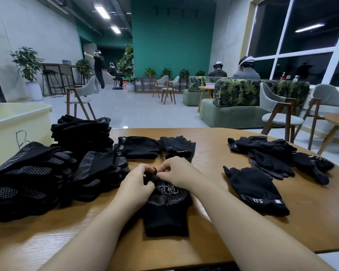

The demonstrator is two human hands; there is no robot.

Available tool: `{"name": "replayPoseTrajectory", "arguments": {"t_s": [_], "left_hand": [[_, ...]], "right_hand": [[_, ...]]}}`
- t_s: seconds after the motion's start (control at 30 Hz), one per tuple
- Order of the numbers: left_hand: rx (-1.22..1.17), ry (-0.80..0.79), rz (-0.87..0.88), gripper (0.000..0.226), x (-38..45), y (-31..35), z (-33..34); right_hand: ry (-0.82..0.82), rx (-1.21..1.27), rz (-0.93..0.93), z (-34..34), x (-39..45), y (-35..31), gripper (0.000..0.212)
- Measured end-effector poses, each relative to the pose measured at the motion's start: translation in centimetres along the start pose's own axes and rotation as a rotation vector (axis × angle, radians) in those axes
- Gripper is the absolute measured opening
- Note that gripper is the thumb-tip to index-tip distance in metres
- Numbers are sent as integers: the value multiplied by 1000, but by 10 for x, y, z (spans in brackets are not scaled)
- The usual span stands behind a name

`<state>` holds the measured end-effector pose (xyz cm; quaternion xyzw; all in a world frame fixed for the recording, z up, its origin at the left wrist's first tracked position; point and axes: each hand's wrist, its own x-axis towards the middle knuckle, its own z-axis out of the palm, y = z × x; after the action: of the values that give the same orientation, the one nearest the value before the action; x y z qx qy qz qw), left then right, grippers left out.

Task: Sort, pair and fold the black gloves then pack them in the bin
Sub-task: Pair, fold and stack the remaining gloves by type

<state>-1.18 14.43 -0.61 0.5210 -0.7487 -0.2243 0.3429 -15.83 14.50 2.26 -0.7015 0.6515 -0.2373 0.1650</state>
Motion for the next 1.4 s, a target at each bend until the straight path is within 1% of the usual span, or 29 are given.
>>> {"name": "replayPoseTrajectory", "arguments": {"t_s": [0.1, 0.2, 0.3, 0.4, 0.57, 0.7, 0.8, 0.87, 0.93, 1.0, 1.07, 1.17, 1.33, 1.4], "left_hand": [[-3, -4, -6, 31, 0, -1, 1], [5, 3, -2, 33, 0, -1, 1], [-27, 29, 14, 34, 0, 0, -1], [-97, 62, 38, 33, 2, 2, -3], [-97, 18, 40, 38, 10, 1, -1], [-8, 1, 2, 45, 13, -2, 1], [20, 10, 38, 44, 10, -3, 0], [61, 10, 88, 39, 7, -4, -1], [116, 6, 114, 32, 4, -6, -1], [146, 19, 107, 25, 2, -6, -1], [140, 11, 95, 21, 3, -5, -1], [213, -55, 70, 27, 5, -3, 0], [268, -105, 50, 33, 5, -4, 0], [264, -97, 53, 33, 5, -3, 1]], "right_hand": [[-91, -31, 10, 2, 6, -4, 12], [-73, -40, -6, 3, 7, -6, 12], [40, 16, -19, -1, 4, -7, 8], [187, 67, -19, -8, 3, -5, 12], [268, 37, 54, -11, 11, -5, 14], [235, -60, 105, -4, 15, -1, 10], [210, -72, 98, 2, 14, 3, 15], [230, -47, 75, 0, 11, 4, 18], [264, -74, 83, -6, 6, 8, 20], [261, -141, 145, -11, 3, 14, 18], [219, -163, 212, -10, 0, 20, 19], [190, -138, 248, 0, -1, 25, 22], [241, -179, 207, 7, -3, 22, 19], [272, -199, 196, 8, -5, 19, 20]]}}
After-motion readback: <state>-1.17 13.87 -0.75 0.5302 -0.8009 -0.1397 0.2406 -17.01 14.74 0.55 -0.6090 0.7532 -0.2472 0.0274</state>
